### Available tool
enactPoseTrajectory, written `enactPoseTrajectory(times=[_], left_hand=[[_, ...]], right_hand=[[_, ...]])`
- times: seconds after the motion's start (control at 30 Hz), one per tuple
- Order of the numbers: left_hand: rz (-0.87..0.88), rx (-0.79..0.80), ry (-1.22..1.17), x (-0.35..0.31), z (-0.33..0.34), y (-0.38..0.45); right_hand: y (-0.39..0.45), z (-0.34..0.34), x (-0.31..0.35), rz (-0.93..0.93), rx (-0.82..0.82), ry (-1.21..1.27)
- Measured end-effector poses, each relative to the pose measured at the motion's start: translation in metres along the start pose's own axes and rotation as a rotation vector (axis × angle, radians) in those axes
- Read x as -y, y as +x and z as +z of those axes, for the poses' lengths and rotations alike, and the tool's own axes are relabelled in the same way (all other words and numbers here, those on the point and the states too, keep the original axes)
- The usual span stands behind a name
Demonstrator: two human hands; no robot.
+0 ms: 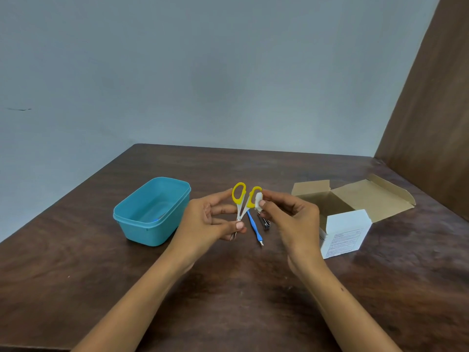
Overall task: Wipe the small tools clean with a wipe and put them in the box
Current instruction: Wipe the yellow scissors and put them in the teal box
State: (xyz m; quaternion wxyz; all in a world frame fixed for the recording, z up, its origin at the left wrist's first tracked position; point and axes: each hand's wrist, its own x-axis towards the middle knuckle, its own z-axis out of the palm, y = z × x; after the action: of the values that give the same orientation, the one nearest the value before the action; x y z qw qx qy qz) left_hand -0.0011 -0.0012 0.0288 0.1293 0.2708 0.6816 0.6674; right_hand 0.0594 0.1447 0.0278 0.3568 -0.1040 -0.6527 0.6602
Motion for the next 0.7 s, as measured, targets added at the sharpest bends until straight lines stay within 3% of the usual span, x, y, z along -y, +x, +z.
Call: enactPoseTrajectory(times=[0.37,0.7], left_hand=[[-0.018,0.020,-0.007,0.002,-0.002,0.001],[-0.005,-0.028,-0.071,-0.006,-0.005,0.003]], right_hand=[[0.001,-0.001,-0.003,-0.019,0.022,-0.038],[0.005,-0.001,-0.009,0.015,-0.090,-0.097]])
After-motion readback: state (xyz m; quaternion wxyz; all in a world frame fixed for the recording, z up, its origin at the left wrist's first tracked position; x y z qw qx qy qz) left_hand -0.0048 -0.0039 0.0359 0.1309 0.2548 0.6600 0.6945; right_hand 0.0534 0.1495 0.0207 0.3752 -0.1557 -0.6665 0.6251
